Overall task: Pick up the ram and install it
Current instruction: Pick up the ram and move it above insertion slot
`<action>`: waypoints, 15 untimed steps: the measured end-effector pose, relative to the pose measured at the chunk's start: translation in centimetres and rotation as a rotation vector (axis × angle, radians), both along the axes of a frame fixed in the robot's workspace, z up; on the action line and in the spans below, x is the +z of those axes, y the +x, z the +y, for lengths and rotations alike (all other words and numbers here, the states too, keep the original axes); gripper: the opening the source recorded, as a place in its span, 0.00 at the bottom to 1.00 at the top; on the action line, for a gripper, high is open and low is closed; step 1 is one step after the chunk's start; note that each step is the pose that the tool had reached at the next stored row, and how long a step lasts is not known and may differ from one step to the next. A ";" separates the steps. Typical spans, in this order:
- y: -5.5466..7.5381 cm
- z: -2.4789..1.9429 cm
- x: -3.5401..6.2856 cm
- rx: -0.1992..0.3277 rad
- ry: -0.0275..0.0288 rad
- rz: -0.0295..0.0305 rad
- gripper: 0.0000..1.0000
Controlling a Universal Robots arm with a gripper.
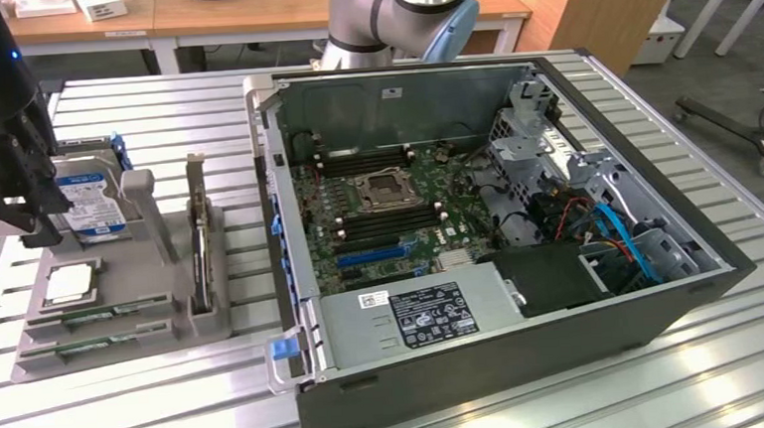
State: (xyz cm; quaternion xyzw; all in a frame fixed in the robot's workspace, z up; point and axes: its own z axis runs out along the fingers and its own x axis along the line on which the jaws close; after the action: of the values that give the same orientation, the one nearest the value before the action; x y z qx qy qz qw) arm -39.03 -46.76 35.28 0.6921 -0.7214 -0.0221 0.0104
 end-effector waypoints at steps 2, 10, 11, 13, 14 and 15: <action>0.0 0.00 0.00 0.000 0.0000 0.0000 0.41; 0.0 0.00 -0.33 0.000 0.0000 0.0000 0.41; 0.0 0.00 -0.37 0.000 -0.0001 0.0000 0.41; 0.0 0.00 -0.45 0.000 0.0000 0.0000 0.41; 0.0 0.00 -0.49 0.000 -0.0001 0.0000 0.41; 0.0 0.00 -0.53 0.000 0.0000 0.0000 0.41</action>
State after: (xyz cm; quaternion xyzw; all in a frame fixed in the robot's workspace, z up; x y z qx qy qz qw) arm -39.03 -46.76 34.74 0.6921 -0.7214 -0.0221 0.0104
